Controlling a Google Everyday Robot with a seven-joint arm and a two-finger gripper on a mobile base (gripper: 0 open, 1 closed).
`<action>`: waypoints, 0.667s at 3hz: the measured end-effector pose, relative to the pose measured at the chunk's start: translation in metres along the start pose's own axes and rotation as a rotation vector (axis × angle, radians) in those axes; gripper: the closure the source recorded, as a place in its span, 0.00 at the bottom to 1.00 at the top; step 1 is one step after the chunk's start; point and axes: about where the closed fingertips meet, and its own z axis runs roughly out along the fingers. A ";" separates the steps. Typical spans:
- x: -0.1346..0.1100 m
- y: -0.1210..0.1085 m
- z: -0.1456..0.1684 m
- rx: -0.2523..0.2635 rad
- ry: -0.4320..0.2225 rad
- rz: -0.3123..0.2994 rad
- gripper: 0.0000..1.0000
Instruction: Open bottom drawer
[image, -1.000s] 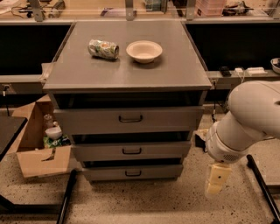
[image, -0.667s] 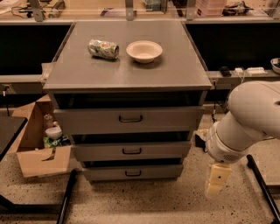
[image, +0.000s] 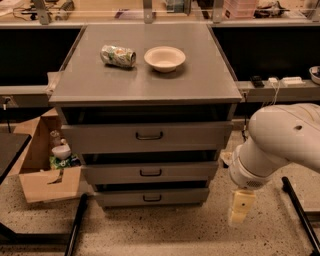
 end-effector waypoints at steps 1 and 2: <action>-0.020 0.001 0.063 -0.045 -0.039 -0.085 0.00; -0.053 -0.008 0.143 -0.085 -0.144 -0.146 0.00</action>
Offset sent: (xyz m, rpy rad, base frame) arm 0.0553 0.1262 -0.2165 0.2626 0.0654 0.2613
